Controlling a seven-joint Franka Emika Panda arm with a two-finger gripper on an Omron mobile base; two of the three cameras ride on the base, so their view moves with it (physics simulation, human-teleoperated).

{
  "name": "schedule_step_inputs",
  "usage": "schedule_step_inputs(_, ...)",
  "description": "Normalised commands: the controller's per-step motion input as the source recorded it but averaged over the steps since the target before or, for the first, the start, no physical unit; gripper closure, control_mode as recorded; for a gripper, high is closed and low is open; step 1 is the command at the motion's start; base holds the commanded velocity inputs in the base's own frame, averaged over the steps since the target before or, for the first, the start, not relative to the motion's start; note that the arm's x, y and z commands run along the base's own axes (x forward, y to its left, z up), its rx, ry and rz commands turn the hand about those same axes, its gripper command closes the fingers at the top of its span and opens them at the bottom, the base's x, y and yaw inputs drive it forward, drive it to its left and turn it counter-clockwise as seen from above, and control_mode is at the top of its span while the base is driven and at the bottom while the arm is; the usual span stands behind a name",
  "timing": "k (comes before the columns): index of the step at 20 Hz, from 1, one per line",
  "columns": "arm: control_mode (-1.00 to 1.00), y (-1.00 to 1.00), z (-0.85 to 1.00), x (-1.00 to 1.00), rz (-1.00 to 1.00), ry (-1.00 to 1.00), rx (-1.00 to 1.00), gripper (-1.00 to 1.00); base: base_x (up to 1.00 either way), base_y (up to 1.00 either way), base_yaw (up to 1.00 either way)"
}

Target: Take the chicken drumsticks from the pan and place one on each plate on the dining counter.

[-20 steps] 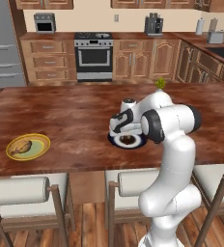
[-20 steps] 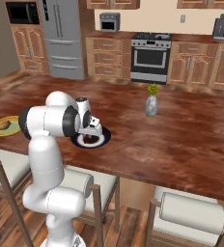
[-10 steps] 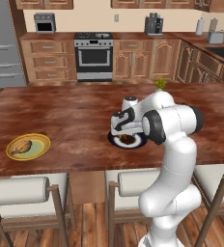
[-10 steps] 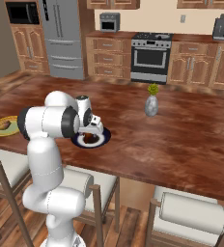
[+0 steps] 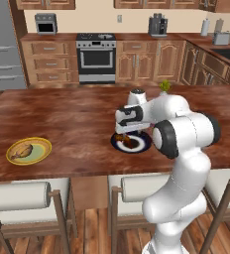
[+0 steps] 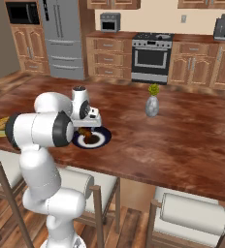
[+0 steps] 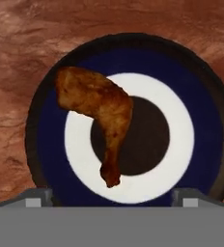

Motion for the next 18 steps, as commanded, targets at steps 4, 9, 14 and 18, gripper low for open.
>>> schedule_step_inputs(4,-1.00,-0.14,0.49,-0.93,0.16,0.00,0.00,-1.00,0.00,0.00,0.00)
schedule_step_inputs(9,-1.00,-0.19,0.29,-1.00,0.10,0.00,0.00,-1.00,0.00,0.00,0.00)
schedule_step_inputs(14,-1.00,-0.22,0.37,-0.99,0.08,0.00,0.00,-1.00,0.00,0.00,0.00)
schedule_step_inputs(18,-1.00,-0.18,0.38,-0.98,0.00,0.00,0.00,-1.00,0.00,0.00,0.00)
